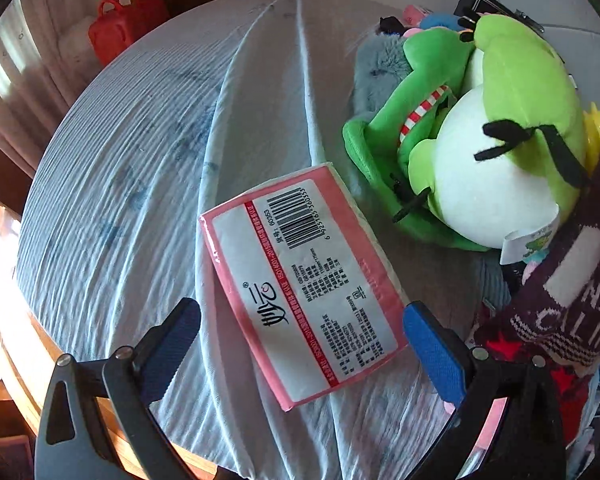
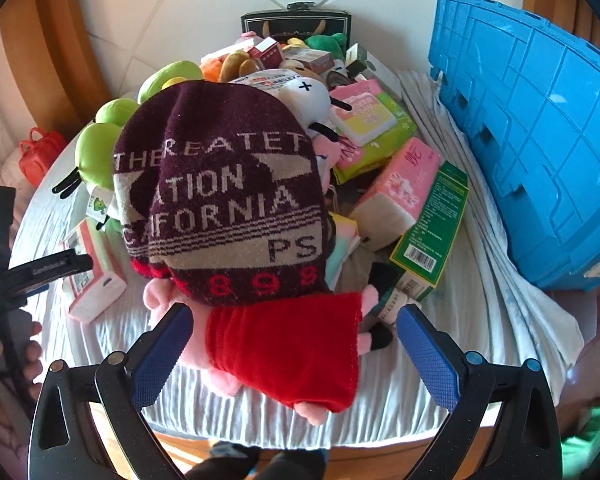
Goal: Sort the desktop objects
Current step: 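Grasp the pink tissue pack with the left tool while the right tool grasps the maroon beanie, then carry the tissue pack and beanie to the blue crate and release both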
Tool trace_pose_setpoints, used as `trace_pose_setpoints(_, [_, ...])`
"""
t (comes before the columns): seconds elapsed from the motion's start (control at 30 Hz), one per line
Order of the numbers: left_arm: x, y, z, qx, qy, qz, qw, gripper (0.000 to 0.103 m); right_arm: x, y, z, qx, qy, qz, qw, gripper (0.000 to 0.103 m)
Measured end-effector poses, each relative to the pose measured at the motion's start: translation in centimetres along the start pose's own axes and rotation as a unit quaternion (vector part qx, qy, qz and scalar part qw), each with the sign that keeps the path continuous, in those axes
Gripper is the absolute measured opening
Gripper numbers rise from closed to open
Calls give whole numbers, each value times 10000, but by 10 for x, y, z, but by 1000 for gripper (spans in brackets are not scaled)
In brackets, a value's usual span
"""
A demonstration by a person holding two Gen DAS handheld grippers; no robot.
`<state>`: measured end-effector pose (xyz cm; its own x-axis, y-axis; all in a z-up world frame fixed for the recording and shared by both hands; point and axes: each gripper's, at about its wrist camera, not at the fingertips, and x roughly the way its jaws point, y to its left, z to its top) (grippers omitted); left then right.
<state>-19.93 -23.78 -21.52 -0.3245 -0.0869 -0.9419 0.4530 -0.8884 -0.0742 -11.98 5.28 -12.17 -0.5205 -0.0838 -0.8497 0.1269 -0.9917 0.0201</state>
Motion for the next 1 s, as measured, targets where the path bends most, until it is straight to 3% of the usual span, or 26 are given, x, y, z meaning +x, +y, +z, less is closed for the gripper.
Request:
trace_pose_setpoints(0.1, [19,-3,6,-196,43,-157,9997,103,9,-3,15,-231,9,96,9997,103])
trace_pose_setpoints(0.2, [24,-4,8,-437,4,-67,9990,103,23,-3,29,-521,118,341,9980,103])
trace_pose_setpoints(0.3, [24,-14,4,-232,-141,167,9995,103,35,-2,40,-766,155,561,9954,103])
trace_pose_setpoints(0.4, [37,-21,0,75,84,450,9989,101,44,-3,49,-722,234,743,9943,103])
trace_pose_setpoints(0.5, [20,-19,-16,169,-79,387,9991,97,45,0,54,-680,232,1003,9924,103])
trace_pose_setpoints(0.73, [-66,-28,-57,984,-1193,192,9878,97,41,25,62,-582,-31,855,9946,103])
trace_pose_setpoints(0.9, [-96,-23,-58,1350,-1585,-81,9780,97,52,55,64,-560,-61,630,9964,103])
trace_pose_setpoints(0.93, [-101,-24,-59,1383,-1618,-141,9770,97,58,59,64,-553,-48,498,9972,101])
trace_pose_setpoints(1.0, [-109,-20,-61,1491,-1724,-214,9735,97,68,63,64,-508,-95,118,9986,87])
